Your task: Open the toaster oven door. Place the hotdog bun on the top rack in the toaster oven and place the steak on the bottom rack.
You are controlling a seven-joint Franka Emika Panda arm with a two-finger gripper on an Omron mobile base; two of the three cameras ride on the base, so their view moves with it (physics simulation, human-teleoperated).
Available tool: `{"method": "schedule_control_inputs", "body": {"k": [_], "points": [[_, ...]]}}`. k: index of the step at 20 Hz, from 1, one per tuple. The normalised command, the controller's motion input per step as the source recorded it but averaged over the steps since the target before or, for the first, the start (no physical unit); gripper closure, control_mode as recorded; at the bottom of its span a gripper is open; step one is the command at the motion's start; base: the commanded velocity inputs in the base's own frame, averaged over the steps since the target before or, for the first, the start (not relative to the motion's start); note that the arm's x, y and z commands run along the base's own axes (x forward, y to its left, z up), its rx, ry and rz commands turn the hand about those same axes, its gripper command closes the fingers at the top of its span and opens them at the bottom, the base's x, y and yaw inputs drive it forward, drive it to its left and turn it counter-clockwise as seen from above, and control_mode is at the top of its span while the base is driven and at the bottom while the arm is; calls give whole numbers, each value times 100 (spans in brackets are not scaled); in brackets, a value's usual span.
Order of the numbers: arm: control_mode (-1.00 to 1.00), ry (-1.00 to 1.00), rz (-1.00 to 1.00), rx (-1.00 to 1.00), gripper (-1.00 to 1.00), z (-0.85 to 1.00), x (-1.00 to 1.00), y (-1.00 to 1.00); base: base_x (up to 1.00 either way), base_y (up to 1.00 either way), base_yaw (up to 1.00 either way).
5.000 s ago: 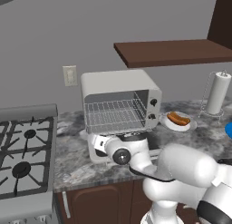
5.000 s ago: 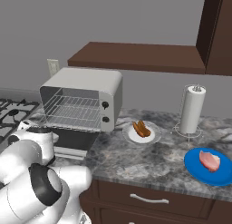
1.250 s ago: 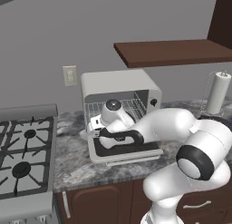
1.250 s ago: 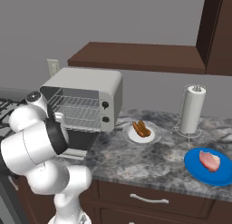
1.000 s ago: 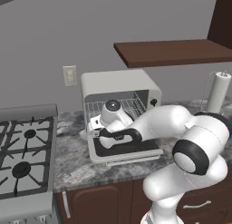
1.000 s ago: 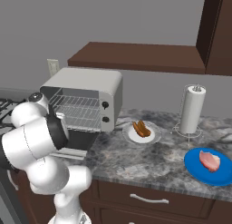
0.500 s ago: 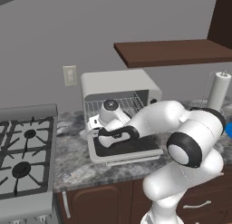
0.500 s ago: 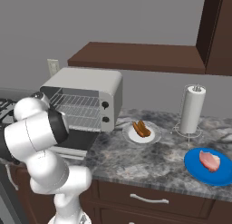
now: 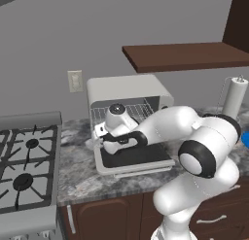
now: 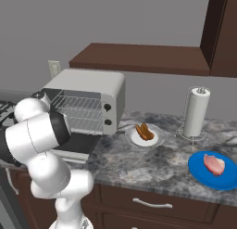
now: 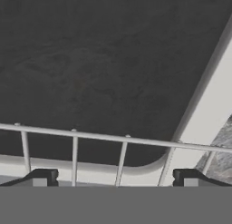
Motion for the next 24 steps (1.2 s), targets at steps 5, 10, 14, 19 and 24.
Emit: {"method": "schedule_control_inputs", "body": {"k": [5, 10, 14, 19, 24], "points": [[-100, 6, 0, -1, -100, -46, -47, 1, 0, 0, 0], [-100, 6, 0, -3, -100, -52, -53, 1, 0, 0, 0], [-100, 8, 0, -4, -100, -52, -57, 0, 0, 0, 0], [-100, 10, 0, -4, -100, -52, -58, 0, 0, 0, 0], [-100, 10, 0, -5, -100, -56, -62, 0, 0, 0, 0]]}}
